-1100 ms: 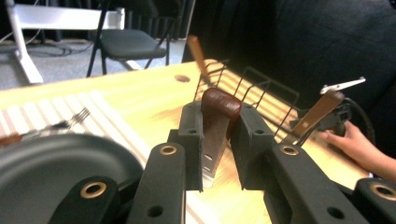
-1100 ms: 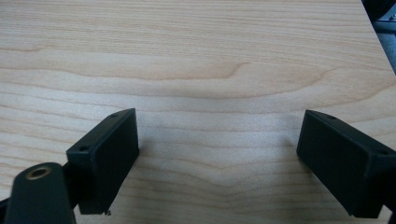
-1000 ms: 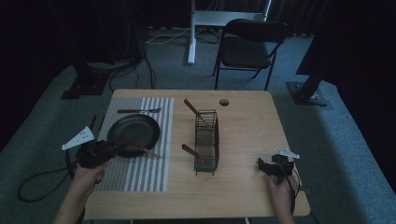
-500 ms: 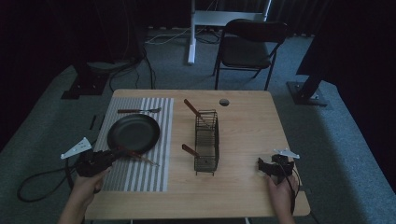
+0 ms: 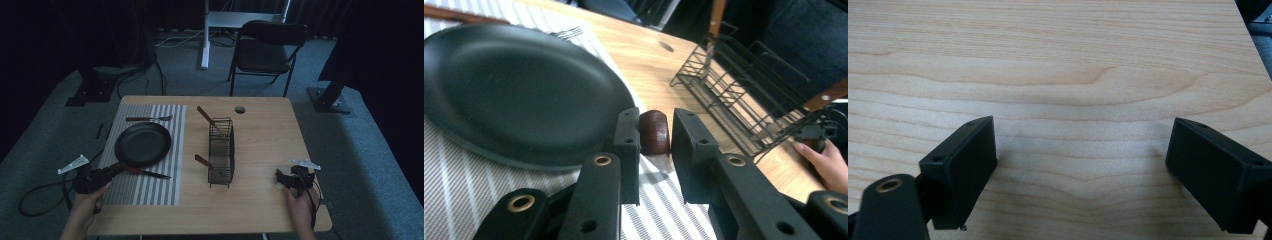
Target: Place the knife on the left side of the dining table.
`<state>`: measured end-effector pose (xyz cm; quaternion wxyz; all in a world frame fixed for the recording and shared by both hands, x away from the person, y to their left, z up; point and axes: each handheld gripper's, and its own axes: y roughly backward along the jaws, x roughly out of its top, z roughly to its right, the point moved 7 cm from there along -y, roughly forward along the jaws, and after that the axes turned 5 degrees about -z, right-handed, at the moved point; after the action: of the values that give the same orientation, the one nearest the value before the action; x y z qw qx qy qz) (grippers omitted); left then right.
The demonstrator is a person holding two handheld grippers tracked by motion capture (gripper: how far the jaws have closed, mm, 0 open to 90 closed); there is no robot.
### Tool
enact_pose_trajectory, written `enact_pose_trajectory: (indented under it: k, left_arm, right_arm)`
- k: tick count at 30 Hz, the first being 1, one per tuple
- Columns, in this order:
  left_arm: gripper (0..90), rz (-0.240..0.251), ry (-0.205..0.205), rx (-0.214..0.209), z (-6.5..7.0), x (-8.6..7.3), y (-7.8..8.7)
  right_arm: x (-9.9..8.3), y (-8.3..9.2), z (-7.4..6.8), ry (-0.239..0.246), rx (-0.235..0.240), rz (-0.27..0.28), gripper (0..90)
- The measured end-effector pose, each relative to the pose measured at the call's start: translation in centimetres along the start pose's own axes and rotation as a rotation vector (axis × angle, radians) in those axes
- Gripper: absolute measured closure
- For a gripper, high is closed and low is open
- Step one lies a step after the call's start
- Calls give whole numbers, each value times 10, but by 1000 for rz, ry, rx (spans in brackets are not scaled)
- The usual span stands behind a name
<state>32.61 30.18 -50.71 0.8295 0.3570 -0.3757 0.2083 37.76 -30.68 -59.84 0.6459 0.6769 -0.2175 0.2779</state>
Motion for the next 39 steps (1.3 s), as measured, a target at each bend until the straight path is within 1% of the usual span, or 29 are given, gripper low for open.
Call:
enact_pose_trajectory:
  k: [1,2,3,4,5,6,7,9,10,11,12,13,16,19,21,22,23,24,25,27,28,29,30,33,35,36,39]
  left_arm:
    - [732,-1,14,2,-2,-2,0]
    - [729,-1,14,2,-2,-2,0]
    - [715,-4,53,18,-10,-7,0]
    - [707,-4,53,18,-10,-7,0]
    - [707,-8,71,26,-14,-9,0]
    - [698,-6,102,34,-20,-13,-1]
    - [687,-6,102,34,-20,-13,-1]
    - [676,-5,126,48,-25,-17,-2]
    - [668,-5,126,48,-25,-17,-2]
    - [668,-4,145,58,-29,-21,-3]
    - [656,-3,174,58,-33,-25,-4]
    - [647,-6,188,64,-35,-28,-5]
    - [605,-23,219,93,-43,-36,-7]
    - [559,-42,235,135,-50,-42,-9]
    - [534,-57,238,152,-53,-45,-11]
    - [521,-68,234,172,-55,-46,-11]
    - [510,-76,231,186,-57,-47,-12]
    - [502,-85,231,191,-58,-47,-13]
    - [494,-89,232,209,-59,-48,-14]
    - [476,-106,219,251,-61,-48,-16]
    - [469,-106,219,251,-61,-48,-16]
    - [469,-118,208,277,-63,-48,-18]
    - [448,-121,201,288,-63,-48,-19]
    - [428,-135,175,316,-64,-47,-23]
    - [415,-136,162,318,-64,-45,-26]
    - [414,-141,163,320,-64,-45,-28]
    - [398,-144,137,338,-65,-43,-32]
  right_arm:
    - [0,0,0,0,0,0,119]
    - [0,0,0,0,0,0,119]
    - [0,0,0,0,0,0,119]
    - [0,0,0,0,0,0,119]
    - [0,0,0,-1,0,0,119]
    - [0,0,0,-1,0,-1,119]
    - [0,0,0,-1,0,-1,119]
    - [0,0,0,0,0,0,119]
    - [0,0,0,0,0,0,119]
    - [0,0,0,0,0,0,119]
    - [0,0,0,-1,0,-1,119]
    - [0,0,0,0,0,0,119]
    - [0,0,0,-1,0,-1,119]
    - [0,0,0,0,0,0,119]
    - [0,0,0,-1,0,0,119]
    - [0,0,0,0,0,0,119]
    - [0,0,0,-1,0,-1,119]
    - [0,0,0,-1,0,0,119]
    - [0,0,0,-1,0,0,119]
    - [0,0,0,0,0,0,119]
    - [0,0,0,0,0,0,119]
    - [0,0,0,-1,0,0,119]
    - [0,0,0,-1,0,0,119]
    - [0,0,0,-1,0,0,119]
    - [0,0,0,-1,0,0,119]
    - [0,0,0,0,0,0,119]
    - [0,0,0,0,0,0,119]
